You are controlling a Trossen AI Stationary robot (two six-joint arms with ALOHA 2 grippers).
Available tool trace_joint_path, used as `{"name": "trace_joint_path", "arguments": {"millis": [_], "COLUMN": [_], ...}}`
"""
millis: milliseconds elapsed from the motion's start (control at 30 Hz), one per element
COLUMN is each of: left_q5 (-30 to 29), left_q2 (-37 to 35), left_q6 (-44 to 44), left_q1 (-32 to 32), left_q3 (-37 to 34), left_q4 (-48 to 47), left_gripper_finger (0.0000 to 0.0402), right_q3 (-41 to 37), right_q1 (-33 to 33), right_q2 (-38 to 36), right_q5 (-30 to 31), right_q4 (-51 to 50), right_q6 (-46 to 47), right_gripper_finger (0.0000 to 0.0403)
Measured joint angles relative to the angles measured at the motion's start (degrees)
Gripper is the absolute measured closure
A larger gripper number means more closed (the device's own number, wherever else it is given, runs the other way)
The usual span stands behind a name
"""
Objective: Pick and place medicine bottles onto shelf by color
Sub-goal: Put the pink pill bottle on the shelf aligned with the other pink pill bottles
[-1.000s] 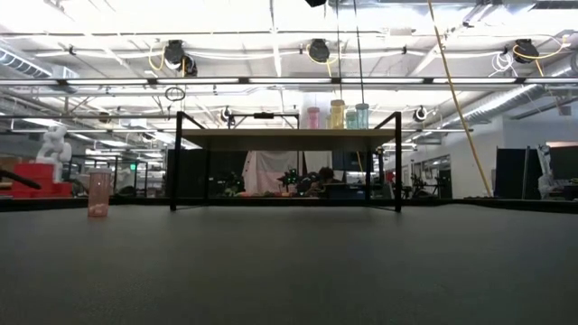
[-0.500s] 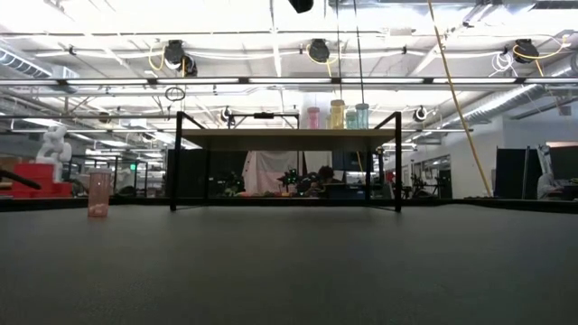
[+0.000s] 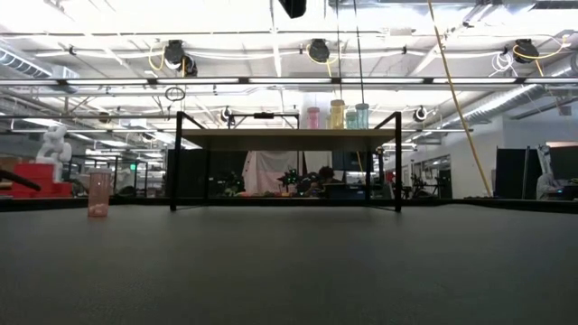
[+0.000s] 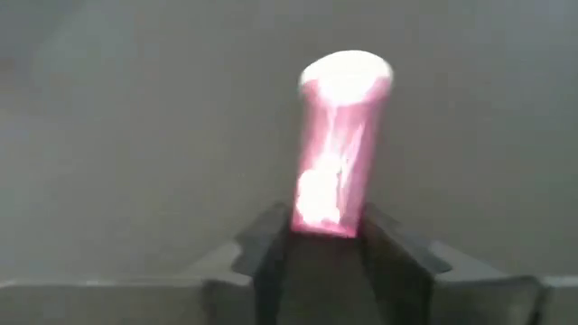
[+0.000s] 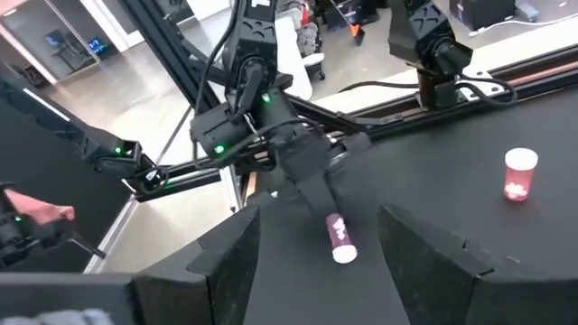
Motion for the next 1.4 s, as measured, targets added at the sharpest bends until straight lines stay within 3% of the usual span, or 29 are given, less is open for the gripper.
{"name": "trace_joint_path", "arguments": {"millis": [167, 300, 400, 700, 900, 1100, 1300, 1400], "left_q5": [5.29, 5.31, 5.16, 5.85, 5.38, -4.99, -16.04, -20.75], "left_q2": [-0.35, -0.38, -0.34, -0.26, -1.47, -6.06, -11.8, -15.27], "left_q6": [1.84, 4.7, 7.82, 9.16, 8.0, 7.84, 8.13, 12.5], "left_q1": [3.5, 4.85, 5.43, 5.69, 6.43, 9.98, 14.84, 16.64], "left_q3": [0.16, 0.16, 0.1, 0.1, 0.08, 0.05, 0.06, 0.06], "left_q4": [-1.01, -0.16, 1.1, 2.33, 2.16, 1.95, 3.19, 5.66], "left_gripper_finger": [0.0188, 0.0172, 0.019, 0.0295, 0.0289, 0.0273, 0.0306, 0.0329], "right_q3": [0.0, 0.0, 0.0, 0.0, 0.0, 0.0, -0.02, 0.02], "right_q1": [0.0, 0.0, 0.0, 0.02, -0.22, -1.03, -2.22, -2.88], "right_q2": [0.0, 0.0, 0.0, 0.0, 0.0, 0.0, 1.09, 0.94], "right_q5": [-1.28, -1.83, -2.75, -2.75, -2.76, -0.83, 1.99, 2.0], "right_q4": [-0.58, -1.14, -1.18, -1.77, 2.52, 8.18, 11.04, 10.94], "right_q6": [-0.36, -1.52, -1.54, -1.71, -1.92, -4.41, -6.26, -6.13], "right_gripper_finger": [0.0184, 0.0184, 0.0184, 0.0184, 0.0183, 0.0183, 0.0183, 0.0183]}}
